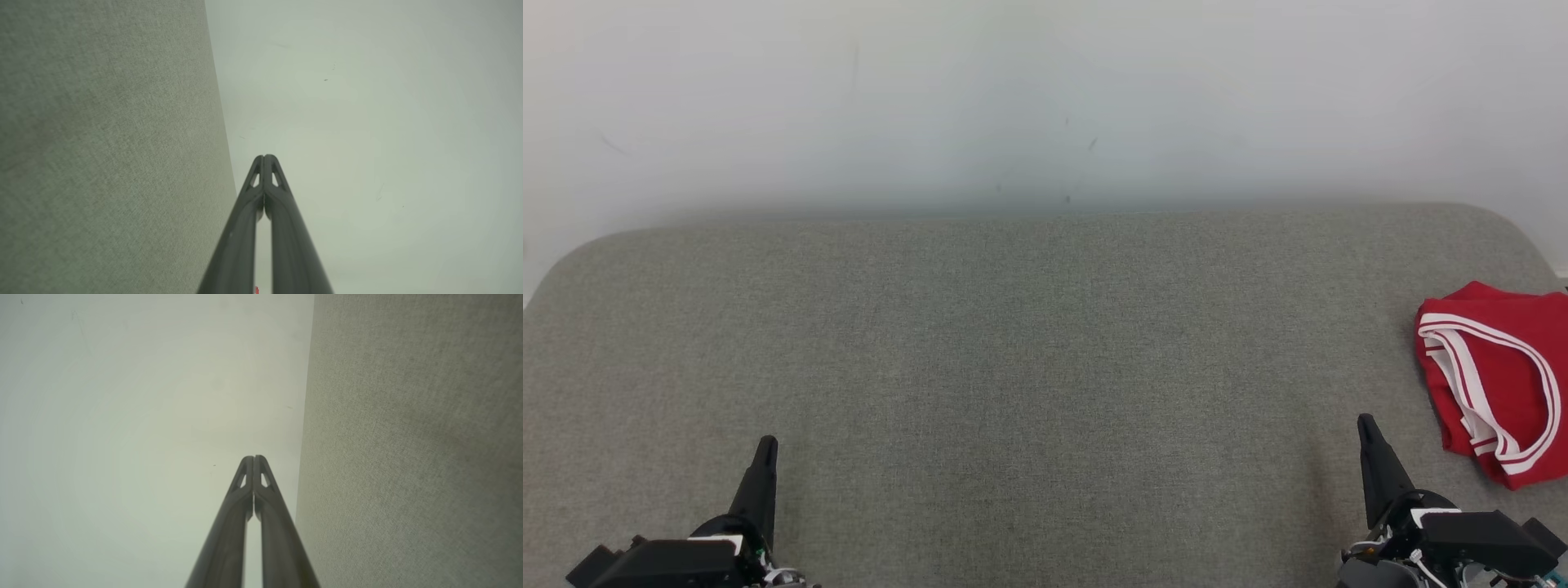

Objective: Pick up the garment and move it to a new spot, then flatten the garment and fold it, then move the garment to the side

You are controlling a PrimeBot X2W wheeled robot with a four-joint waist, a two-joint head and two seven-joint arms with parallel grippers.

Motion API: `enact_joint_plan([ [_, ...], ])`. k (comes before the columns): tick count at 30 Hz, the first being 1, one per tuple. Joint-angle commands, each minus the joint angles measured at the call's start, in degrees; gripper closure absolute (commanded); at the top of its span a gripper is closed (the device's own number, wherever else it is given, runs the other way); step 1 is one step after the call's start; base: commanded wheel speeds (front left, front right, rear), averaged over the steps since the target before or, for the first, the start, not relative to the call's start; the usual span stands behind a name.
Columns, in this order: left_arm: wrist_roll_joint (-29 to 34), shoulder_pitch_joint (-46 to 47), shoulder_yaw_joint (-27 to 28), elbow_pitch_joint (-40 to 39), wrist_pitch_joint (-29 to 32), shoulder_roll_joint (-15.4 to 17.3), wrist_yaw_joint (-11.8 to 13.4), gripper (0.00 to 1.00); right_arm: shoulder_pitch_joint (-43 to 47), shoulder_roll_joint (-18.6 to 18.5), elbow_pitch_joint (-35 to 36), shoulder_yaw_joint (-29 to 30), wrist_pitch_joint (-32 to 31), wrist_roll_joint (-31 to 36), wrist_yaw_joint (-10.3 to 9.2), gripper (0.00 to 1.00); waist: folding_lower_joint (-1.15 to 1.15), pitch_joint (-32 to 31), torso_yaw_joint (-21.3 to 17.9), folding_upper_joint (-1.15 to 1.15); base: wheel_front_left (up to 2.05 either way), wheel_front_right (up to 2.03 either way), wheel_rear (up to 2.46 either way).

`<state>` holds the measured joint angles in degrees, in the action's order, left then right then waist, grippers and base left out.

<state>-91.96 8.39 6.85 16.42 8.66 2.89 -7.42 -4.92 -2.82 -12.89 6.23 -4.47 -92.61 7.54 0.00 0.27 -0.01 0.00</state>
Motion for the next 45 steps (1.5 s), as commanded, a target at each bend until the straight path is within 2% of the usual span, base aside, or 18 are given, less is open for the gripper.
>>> enact_joint_plan([
  [1, -0.3, 0.4, 0.1, 0.0, 0.0, 0.0, -0.1, 1.0, -0.4, -0.1, 0.0, -0.1, 0.0, 0.0, -0.1, 1.0, 0.0, 0.0, 0.0, 0.0, 0.0, 0.0, 0.0],
  [45, -0.3, 0.4, 0.1, -0.1, -0.1, 0.0, -0.1, 1.0, -0.4, -0.1, 0.0, -0.1, 0.0, 0.0, -0.1, 1.0, 0.0, 0.0, 0.0, 0.0, 0.0, 0.0, 0.0],
])
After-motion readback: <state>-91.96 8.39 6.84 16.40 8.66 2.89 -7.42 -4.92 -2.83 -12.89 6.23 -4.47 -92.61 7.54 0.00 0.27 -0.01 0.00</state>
